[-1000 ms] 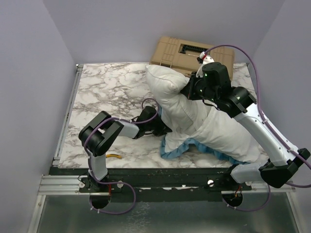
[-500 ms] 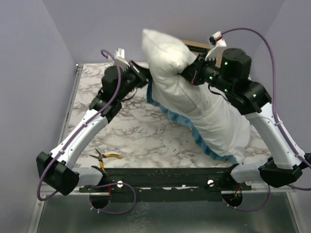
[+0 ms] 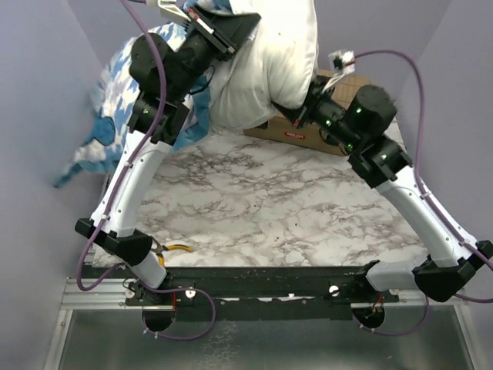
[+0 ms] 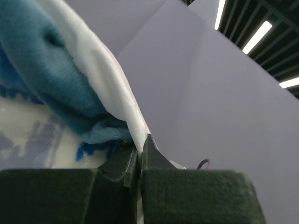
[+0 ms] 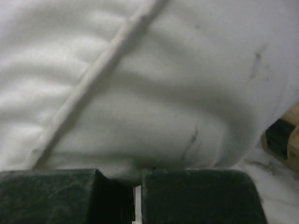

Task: Put the pillow into the pillowcase
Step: Stuff the pillow into the pillowcase.

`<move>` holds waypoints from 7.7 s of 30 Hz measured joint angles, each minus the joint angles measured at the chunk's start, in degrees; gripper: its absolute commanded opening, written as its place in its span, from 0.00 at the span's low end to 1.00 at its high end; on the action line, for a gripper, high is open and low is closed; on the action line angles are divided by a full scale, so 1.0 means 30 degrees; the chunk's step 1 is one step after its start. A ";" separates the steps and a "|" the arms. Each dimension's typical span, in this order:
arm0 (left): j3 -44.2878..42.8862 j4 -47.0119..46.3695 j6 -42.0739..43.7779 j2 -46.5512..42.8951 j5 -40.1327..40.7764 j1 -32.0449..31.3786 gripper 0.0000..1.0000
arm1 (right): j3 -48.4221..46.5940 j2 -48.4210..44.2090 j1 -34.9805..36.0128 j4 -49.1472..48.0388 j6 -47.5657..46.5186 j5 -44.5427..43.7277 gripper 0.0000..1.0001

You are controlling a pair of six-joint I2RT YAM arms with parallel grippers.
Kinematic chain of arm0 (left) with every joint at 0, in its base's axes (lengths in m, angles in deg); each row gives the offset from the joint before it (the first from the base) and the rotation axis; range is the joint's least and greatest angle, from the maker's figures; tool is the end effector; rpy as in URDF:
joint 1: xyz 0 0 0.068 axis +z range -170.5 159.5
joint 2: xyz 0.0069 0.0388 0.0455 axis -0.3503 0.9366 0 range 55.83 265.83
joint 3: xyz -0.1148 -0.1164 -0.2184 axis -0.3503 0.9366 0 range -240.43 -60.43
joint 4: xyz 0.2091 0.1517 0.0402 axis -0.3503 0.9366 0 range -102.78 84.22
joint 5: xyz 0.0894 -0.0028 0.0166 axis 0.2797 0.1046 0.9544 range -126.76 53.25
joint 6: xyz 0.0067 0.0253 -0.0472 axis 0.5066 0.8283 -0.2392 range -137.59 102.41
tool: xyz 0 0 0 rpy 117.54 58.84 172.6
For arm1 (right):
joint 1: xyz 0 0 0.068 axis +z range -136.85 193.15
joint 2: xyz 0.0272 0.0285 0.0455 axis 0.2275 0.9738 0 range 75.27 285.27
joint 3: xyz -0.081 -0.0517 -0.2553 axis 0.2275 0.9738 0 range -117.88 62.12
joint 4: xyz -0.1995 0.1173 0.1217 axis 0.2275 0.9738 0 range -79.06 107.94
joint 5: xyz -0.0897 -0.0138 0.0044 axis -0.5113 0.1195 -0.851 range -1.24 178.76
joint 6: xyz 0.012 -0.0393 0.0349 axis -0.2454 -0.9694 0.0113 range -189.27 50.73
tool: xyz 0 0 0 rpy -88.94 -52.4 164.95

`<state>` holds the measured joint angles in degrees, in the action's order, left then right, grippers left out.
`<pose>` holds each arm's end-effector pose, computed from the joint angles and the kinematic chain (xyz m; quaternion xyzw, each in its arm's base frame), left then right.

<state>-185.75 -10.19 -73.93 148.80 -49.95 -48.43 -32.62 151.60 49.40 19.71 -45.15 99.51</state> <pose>0.2639 -0.1490 0.6129 -0.0260 0.5076 -0.6192 0.5986 0.2206 0.1702 0.5225 -0.1391 0.6312 0.4347 0.6271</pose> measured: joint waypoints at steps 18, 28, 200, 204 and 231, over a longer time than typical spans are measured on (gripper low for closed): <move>2.5886 -0.0066 -0.0984 -0.7366 0.4575 -0.1989 0.00 | 0.9821 -0.5705 -0.0087 1.1176 0.1814 0.0656 1.00; 2.3023 0.1188 0.2805 -0.7584 0.6011 -0.1989 0.66 | 1.2386 -0.3628 -0.5508 1.0673 0.3279 0.2812 1.00; -0.3177 -0.7249 -1.1584 0.9661 -1.2437 -0.3592 0.03 | 1.2036 -0.4000 -0.3228 -0.8036 1.1737 0.6018 0.00; -0.3534 -0.8386 -1.1584 0.9712 -1.1096 -0.3628 0.08 | 0.8225 -0.3723 -0.3220 -0.3439 0.9275 0.4408 0.00; 1.6276 -2.6848 -1.6626 0.2732 -0.5588 -0.0991 0.00 | 1.2364 -0.3271 -0.6149 -0.3555 1.1351 0.5246 0.00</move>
<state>-136.92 -90.73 -123.80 157.00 -66.71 -51.40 4.47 141.79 30.95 9.05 -11.09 115.24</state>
